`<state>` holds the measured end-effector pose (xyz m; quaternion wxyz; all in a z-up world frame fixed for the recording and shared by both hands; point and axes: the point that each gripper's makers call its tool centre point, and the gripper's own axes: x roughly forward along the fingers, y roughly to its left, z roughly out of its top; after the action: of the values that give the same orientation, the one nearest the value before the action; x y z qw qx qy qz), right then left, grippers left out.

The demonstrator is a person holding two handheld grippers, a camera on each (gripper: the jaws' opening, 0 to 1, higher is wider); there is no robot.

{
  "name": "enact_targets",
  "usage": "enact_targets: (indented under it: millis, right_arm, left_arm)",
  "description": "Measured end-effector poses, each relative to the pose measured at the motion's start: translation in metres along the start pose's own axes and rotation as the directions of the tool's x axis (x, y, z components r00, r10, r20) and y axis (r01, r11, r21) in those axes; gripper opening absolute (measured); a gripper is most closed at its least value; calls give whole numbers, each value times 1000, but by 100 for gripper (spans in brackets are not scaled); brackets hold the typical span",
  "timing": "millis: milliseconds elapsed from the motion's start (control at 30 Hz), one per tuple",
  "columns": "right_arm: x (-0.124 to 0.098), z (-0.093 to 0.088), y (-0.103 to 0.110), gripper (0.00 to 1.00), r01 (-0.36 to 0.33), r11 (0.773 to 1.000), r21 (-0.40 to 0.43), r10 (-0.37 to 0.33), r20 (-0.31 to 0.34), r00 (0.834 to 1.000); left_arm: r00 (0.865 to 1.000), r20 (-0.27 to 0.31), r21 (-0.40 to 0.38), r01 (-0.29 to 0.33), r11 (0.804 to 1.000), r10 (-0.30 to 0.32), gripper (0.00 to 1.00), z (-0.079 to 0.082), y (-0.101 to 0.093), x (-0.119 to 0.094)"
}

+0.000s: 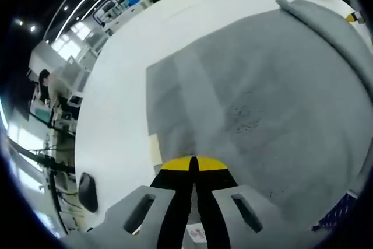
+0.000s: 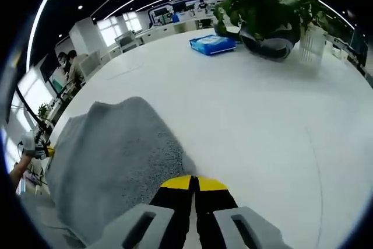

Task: Open the folded towel by lifting each exposed corner and separating the folded layers until the towel lies flat within the target outline without major curled edges

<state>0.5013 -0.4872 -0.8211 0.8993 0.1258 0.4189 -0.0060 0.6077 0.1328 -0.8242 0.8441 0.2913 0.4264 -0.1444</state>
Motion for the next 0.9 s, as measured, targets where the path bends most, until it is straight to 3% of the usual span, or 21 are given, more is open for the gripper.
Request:
enact_targets:
  millis: [367, 600, 667, 700, 767, 800, 900]
  right_arm:
    - [-5, -5, -16, 0, 34, 999, 6, -34, -7, 999]
    - [-2, -7, -18, 0, 51, 999, -6, -51, -17, 999]
    - [-5, -3, -16, 0, 46, 999, 6, -46, -3, 999]
    - [-8, 2, -13, 0, 37, 999, 13, -37, 16, 999]
    - [-12, 7, -7, 0, 33, 999, 2, -33, 35, 999]
    - [-13, 10, -3, 0, 29, 1000, -2, -29, 44, 999]
    - [-15, 20, 13, 0, 2, 1000, -24, 0, 81, 997]
  left_arm:
    - [1000, -24, 7, -16, 1000, 16, 0, -16, 18, -4]
    - [1000, -17, -41, -25, 999, 25, 0, -15, 18, -4]
    - [1000, -13, -137, -23, 990, 21, 2, -16, 16, -7]
    - [1000, -2, -210, -28, 977, 28, 4, -13, 15, -12]
    - [997, 76, -249, -14, 968, 34, 6, 1, 11, -21]
    - [992, 126, -256, 23, 966, 10, 6, 12, 0, -27]
    - [982, 185, -198, 85, 977, -48, 6, 28, -33, -37]
